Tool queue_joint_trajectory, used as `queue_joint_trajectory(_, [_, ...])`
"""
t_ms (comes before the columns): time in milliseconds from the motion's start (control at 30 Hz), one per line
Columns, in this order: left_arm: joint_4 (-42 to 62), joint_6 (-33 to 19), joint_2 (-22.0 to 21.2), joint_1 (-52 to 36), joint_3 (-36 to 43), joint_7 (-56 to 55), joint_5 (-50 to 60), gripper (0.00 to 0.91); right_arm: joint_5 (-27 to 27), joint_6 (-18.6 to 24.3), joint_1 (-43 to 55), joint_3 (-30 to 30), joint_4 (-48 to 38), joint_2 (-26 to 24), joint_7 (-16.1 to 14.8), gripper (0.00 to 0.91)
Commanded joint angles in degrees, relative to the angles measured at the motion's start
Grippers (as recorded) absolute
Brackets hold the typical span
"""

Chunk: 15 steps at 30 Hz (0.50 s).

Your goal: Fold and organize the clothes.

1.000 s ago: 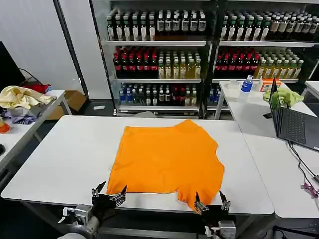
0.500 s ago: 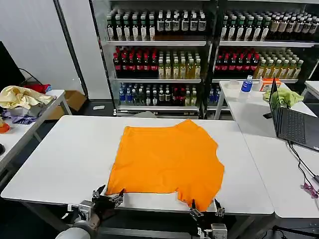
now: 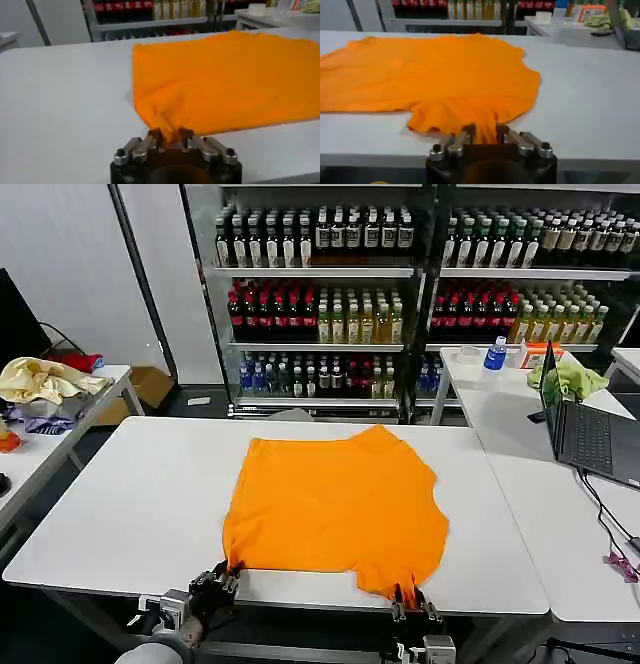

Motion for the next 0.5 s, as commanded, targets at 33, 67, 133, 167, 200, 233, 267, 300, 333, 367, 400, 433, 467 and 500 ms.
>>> queue_joint_trajectory(33, [-2.48,-1.03,-0.25,1.08,-0.96,0.94,-2.59,0.01,0.3,0.84,-1.87,0.3,4.82,-0.47,-1.17,0.0])
queue_joint_trajectory(67, [-3.02,-1.17,-0.35,1.36,-1.13,0.95,-2.72,0.01,0.08,1.23,-2.22,0.53,5.52,-0.65,-1.5,0.0])
queue_joint_trajectory(133, [-4.25,-1.28,-0.55,1.92,-1.58,0.94,-3.14,0.01,-0.17,1.75,-3.05,0.93,7.15,-1.04,-2.0,0.0])
queue_joint_trajectory(167, [-5.03,-1.44,-0.75,2.25,-1.81,0.9,-3.26,0.01,-0.28,1.95,-3.36,1.07,7.71,-1.1,-2.08,0.0])
queue_joint_trajectory(200, [-6.06,-1.6,-0.95,2.81,-2.15,0.91,-3.36,0.01,-0.48,2.44,-4.06,1.58,8.68,-1.43,-2.28,0.0])
queue_joint_trajectory(233, [-6.42,-1.74,-1.03,3.01,-2.38,0.9,-3.44,0.01,-0.63,2.64,-4.37,1.78,9.35,-1.57,-2.42,0.0])
queue_joint_trajectory(267, [-7.33,-1.85,-1.09,3.64,-2.76,0.92,-3.58,0.01,-0.71,2.88,-4.89,2.22,10.15,-1.85,-2.58,0.0])
queue_joint_trajectory(300, [-8.8,-2.09,-1.24,4.41,-3.45,0.95,-3.69,0.01,-0.68,3.15,-5.67,2.75,11.56,-2.22,-2.81,0.0])
queue_joint_trajectory(333, [-9.39,-2.18,-1.29,4.52,-3.65,0.96,-3.75,0.01,-0.67,3.26,-6.0,3.02,11.92,-2.38,-2.95,0.0])
queue_joint_trajectory(367, [-10.54,-2.25,-1.38,5.31,-4.44,0.97,-3.82,0.01,-0.67,3.47,-6.78,3.53,13.05,-2.68,-3.14,0.0])
queue_joint_trajectory(400, [-11.83,-2.28,-1.41,6.17,-5.16,0.97,-3.91,0.01,-0.66,3.71,-7.54,4.19,14.0,-2.98,-3.33,0.0])
queue_joint_trajectory(433, [-12.5,-2.34,-1.41,6.57,-5.36,0.97,-3.92,0.01,-0.61,3.84,-7.91,4.55,14.74,-3.2,-3.43,0.0])
queue_joint_trajectory(467, [-13.15,-2.41,-1.44,6.97,-5.98,0.97,-3.92,0.01,-0.49,4.09,-8.77,5.41,16.04,-3.63,-3.63,0.0])
queue_joint_trajectory(500, [-14.34,-2.47,-1.44,7.71,-6.78,0.95,-3.92,0.01,-0.31,4.36,-9.48,6.66,17.09,-4.05,-3.75,0.0])
